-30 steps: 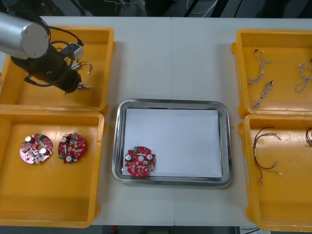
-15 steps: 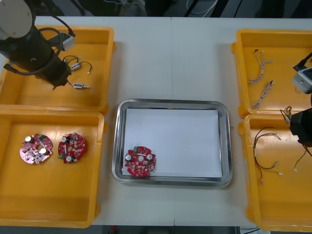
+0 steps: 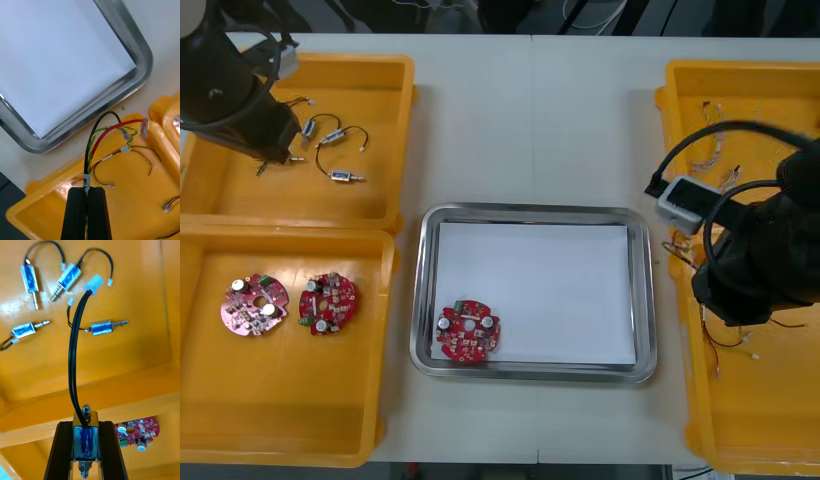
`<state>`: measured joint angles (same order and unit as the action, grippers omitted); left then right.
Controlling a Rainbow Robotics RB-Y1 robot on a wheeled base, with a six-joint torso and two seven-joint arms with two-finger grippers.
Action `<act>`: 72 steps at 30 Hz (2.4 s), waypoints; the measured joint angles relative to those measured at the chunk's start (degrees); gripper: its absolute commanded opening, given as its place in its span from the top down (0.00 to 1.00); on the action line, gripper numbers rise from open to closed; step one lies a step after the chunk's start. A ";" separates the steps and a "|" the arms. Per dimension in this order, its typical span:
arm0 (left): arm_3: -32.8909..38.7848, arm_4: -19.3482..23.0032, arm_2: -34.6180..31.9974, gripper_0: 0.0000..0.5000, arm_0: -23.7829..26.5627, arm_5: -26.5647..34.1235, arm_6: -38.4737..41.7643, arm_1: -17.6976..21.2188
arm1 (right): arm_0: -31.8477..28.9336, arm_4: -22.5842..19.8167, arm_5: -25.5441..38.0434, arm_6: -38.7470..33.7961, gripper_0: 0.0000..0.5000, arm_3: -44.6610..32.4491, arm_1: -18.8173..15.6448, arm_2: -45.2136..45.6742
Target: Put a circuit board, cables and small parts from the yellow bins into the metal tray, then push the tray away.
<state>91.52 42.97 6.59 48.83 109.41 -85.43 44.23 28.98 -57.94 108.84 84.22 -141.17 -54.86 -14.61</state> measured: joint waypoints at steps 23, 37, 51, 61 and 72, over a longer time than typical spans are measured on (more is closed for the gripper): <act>10.75 -5.40 -3.13 1.00 -1.89 0.17 22.91 -5.45 | 4.38 9.70 0.97 25.32 1.00 12.69 18.70 -10.11; 13.87 -4.91 -3.13 1.00 -1.90 0.17 22.92 -8.04 | 1.73 18.27 -4.50 30.50 1.00 15.86 20.85 -18.20; 14.23 -3.49 -3.13 1.00 -1.90 0.19 22.92 -8.23 | -5.47 29.29 -11.93 30.50 1.00 16.76 22.10 -21.62; 14.24 -3.25 -3.13 1.00 -1.90 0.19 22.92 -8.34 | -5.65 30.88 -14.67 30.49 0.83 22.43 24.36 -22.41; 14.75 -3.28 -3.07 1.00 -1.90 0.19 22.92 -8.72 | -5.65 32.00 -14.61 30.48 0.00 22.31 24.85 -22.41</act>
<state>106.27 39.69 3.52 46.93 109.60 -62.51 35.51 23.33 -25.94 94.23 114.70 -118.85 -30.01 -37.01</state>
